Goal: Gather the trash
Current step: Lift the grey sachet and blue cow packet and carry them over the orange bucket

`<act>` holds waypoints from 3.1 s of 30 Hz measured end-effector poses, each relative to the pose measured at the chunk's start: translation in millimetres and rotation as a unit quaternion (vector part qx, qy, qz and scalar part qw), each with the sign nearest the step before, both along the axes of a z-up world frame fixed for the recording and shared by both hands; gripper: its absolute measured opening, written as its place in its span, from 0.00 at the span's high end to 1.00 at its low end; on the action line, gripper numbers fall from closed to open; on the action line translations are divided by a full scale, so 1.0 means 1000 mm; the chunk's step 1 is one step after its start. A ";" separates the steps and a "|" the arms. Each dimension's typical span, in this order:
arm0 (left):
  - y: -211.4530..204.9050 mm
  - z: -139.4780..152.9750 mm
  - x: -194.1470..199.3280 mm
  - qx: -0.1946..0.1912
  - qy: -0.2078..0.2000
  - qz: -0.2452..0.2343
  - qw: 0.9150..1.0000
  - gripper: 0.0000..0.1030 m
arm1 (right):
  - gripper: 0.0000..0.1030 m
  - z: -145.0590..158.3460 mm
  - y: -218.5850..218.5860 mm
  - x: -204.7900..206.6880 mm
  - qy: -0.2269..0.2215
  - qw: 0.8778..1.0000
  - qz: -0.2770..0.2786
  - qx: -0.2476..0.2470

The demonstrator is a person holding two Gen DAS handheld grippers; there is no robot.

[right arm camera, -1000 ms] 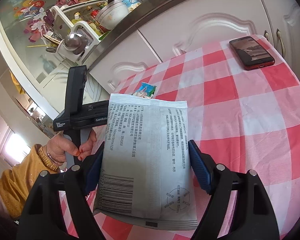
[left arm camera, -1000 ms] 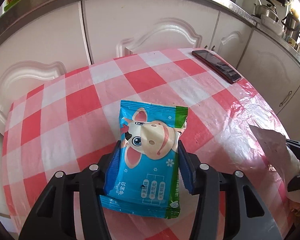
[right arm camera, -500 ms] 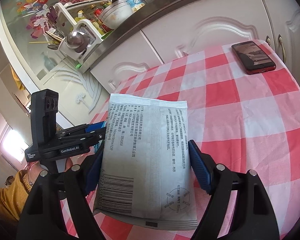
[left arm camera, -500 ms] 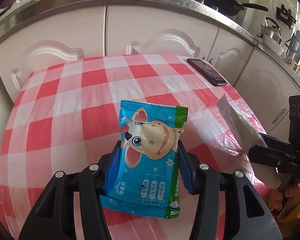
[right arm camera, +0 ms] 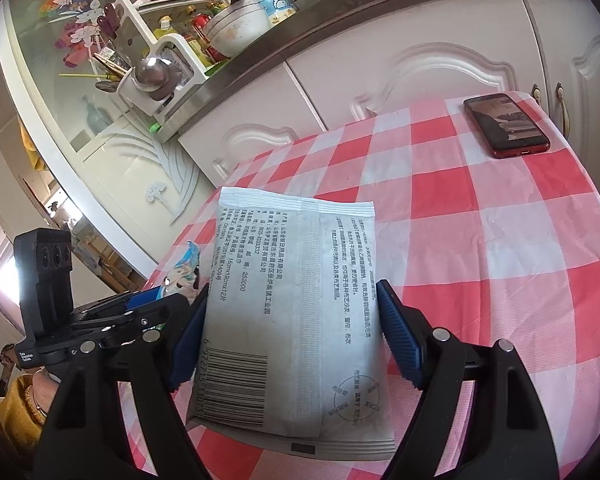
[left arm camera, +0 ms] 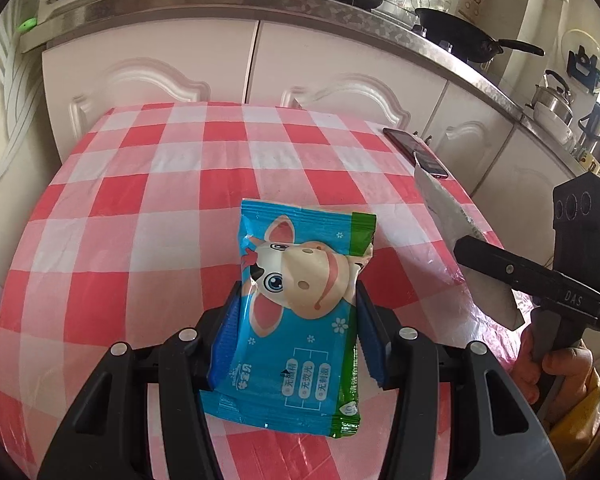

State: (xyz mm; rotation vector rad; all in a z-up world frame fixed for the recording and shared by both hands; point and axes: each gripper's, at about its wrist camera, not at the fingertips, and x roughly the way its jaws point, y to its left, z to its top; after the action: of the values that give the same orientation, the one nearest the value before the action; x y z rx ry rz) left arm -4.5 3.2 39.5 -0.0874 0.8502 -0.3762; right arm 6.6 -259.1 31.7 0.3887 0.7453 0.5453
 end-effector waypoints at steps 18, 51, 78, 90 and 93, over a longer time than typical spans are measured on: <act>0.043 0.009 -0.047 0.006 -0.013 0.028 1.000 0.48 | 0.24 0.005 0.042 -0.017 -0.006 0.999 0.023 -0.035; 0.135 0.010 -0.084 0.012 -0.033 0.094 0.995 0.48 | 0.24 0.011 0.133 -0.048 0.025 0.995 0.058 -0.076; 0.222 0.012 -0.098 0.076 -0.046 0.218 0.972 0.48 | 0.24 0.030 0.215 -0.044 0.017 0.987 0.118 -0.110; 0.270 0.003 -0.109 0.082 -0.035 0.275 0.957 0.48 | 0.24 0.041 0.274 -0.041 0.003 0.976 0.176 -0.128; 0.280 0.000 -0.111 0.083 -0.033 0.286 0.954 0.48 | 0.24 0.044 0.291 -0.040 -0.003 0.972 0.193 -0.133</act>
State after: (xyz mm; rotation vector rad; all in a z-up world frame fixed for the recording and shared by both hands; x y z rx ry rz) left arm -115.0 283.4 39.5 -0.1582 0.7488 0.2370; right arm -33.8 31.9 75.3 -0.0106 0.8825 0.8001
